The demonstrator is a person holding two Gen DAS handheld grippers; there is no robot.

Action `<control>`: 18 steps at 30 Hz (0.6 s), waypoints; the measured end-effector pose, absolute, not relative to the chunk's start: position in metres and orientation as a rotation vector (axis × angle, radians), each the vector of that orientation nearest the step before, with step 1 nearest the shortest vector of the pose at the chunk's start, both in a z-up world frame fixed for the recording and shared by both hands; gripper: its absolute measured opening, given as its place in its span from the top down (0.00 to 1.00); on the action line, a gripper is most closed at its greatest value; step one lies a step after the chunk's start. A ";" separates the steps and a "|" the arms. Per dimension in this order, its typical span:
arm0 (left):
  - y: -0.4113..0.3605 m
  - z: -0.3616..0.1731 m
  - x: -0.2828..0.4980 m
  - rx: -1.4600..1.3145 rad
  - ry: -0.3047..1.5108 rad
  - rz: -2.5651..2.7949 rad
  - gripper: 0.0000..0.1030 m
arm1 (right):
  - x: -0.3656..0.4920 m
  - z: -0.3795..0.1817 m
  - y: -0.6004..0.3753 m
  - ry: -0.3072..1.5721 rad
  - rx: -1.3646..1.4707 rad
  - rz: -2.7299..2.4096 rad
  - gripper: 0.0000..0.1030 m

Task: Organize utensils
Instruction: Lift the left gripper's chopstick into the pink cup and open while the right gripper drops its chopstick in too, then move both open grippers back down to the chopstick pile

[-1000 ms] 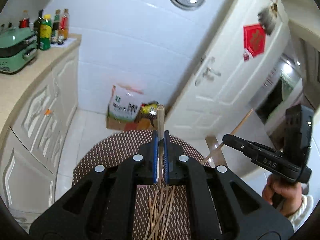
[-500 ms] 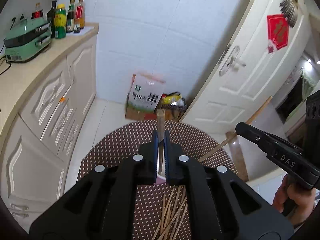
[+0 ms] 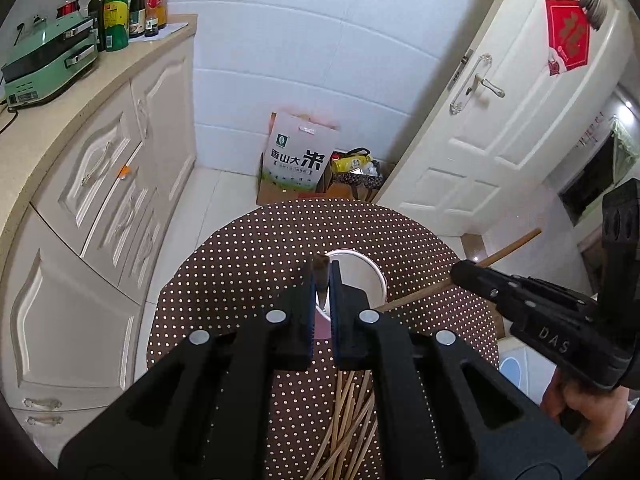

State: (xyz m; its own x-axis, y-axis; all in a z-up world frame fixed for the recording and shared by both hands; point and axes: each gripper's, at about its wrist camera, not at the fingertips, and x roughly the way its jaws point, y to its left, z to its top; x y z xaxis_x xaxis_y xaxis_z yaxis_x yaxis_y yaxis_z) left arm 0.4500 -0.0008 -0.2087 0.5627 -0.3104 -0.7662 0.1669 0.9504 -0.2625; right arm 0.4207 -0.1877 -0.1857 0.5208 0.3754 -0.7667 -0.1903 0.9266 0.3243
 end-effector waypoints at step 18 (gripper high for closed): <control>0.012 -0.215 0.440 -0.179 0.942 -0.283 0.35 | 0.405 -0.180 -0.214 0.945 0.307 0.286 0.68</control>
State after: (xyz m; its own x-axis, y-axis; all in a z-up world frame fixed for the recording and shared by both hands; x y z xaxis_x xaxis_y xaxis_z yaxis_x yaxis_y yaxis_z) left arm 0.4395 0.0118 -0.2149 0.5552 -0.3151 -0.7697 0.1604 0.9486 -0.2727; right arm 0.4048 -0.2138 -0.1795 0.5549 0.3698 -0.7452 -0.1049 0.9197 0.3783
